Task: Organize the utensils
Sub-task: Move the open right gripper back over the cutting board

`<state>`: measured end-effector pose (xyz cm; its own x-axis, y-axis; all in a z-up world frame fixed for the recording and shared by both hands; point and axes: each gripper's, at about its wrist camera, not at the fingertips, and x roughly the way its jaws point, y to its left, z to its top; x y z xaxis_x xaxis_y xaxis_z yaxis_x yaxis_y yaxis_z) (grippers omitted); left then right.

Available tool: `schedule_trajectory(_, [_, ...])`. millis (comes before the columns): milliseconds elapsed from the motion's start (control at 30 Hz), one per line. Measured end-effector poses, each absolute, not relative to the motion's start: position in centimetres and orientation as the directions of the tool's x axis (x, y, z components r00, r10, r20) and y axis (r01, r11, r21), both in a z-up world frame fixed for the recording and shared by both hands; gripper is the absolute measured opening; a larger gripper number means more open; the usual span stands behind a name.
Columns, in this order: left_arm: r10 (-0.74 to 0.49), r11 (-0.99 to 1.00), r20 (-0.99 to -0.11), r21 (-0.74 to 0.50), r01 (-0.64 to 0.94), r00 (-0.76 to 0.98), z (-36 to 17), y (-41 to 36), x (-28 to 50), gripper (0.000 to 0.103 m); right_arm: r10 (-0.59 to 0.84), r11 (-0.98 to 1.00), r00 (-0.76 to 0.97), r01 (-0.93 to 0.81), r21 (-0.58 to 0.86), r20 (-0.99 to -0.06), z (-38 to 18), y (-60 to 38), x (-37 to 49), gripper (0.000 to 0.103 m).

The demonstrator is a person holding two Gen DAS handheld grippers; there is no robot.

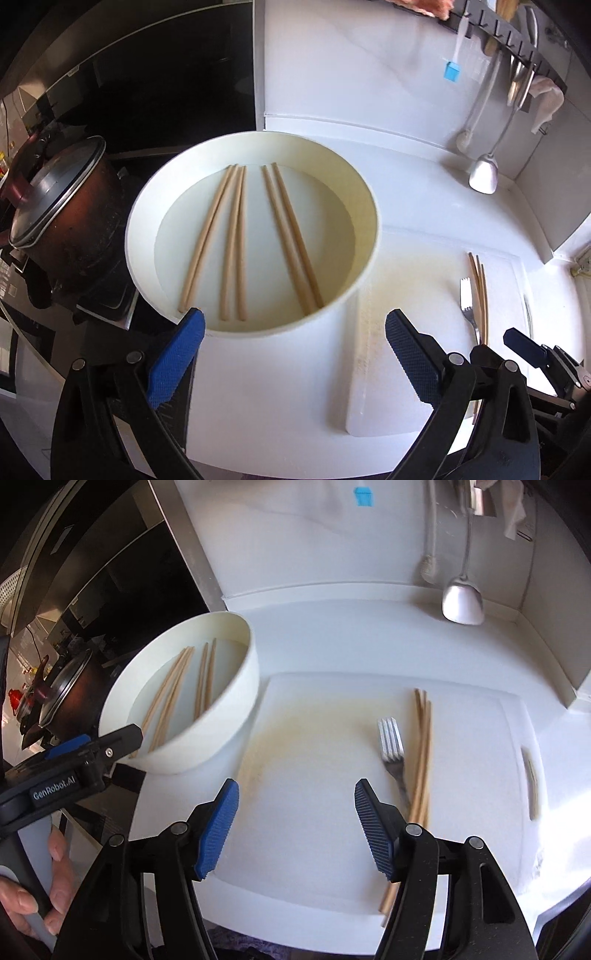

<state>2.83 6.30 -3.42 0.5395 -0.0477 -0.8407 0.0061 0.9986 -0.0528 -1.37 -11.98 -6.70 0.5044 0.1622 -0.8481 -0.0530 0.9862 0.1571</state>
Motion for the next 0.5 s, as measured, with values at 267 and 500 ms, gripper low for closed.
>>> schedule_trajectory(267, [-0.052, 0.999, -0.844, -0.053, 0.014, 0.534, -4.5, -0.3, -2.3, 0.097, 0.125, 0.988, 0.513, 0.013, 0.153, -0.849, -7.9, -20.8, -8.2, 0.063])
schedule_trajectory(500, [-0.020, 1.000, -0.864, -0.010, 0.023, 0.503, -5.6, -3.0, -4.5, 0.097, 0.110, 0.983, 0.502, 0.071, 0.168, -0.858, -9.8, -25.0, -10.1, 0.063])
